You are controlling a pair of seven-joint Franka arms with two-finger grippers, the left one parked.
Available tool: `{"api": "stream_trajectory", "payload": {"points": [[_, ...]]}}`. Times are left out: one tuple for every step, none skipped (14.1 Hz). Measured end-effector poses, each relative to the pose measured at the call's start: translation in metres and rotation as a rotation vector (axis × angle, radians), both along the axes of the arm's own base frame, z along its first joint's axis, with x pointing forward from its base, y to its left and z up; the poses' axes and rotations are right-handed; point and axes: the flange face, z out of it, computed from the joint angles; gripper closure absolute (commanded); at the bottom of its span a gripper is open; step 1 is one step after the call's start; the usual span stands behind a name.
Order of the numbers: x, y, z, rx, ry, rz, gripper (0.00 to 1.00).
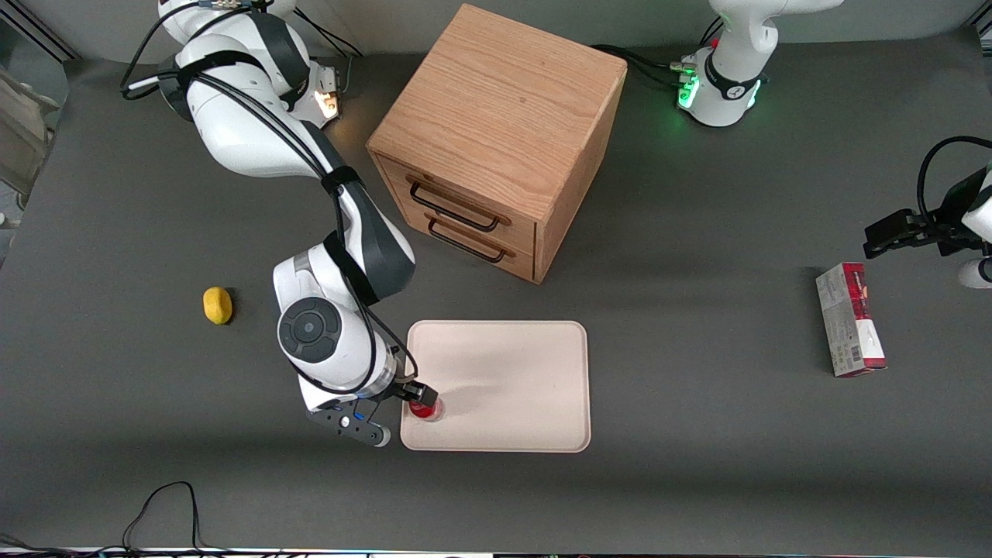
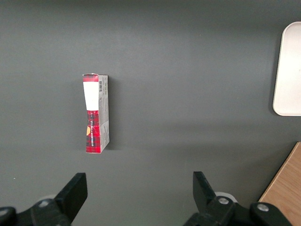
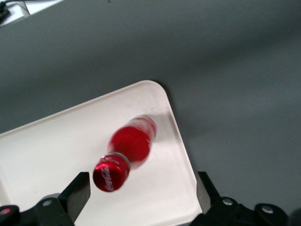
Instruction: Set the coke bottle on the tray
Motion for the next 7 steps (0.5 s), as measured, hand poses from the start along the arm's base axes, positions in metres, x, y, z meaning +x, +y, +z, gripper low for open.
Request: {"api": "stream_trajectory", "payload": {"points": [[-0.002, -0.002, 0.007, -0.009, 0.011, 0.003, 0.0], [-0.004, -0.006, 0.017, -0.019, 0.025, 0.017, 0.0], [-0.008, -0.012, 0.03, -0.033, 0.051, 0.049, 0.0], [-0.013, -0.024, 0.047, -0.051, 0.087, 0.088, 0.0], [-0.016, -0.041, 0.067, -0.063, 0.113, 0.122, 0.0], [-0.019, -0.064, 0.087, -0.067, 0.129, 0.157, 0.0], [-0.023, -0.091, 0.106, -0.066, 0.14, 0.197, 0.0]]}}
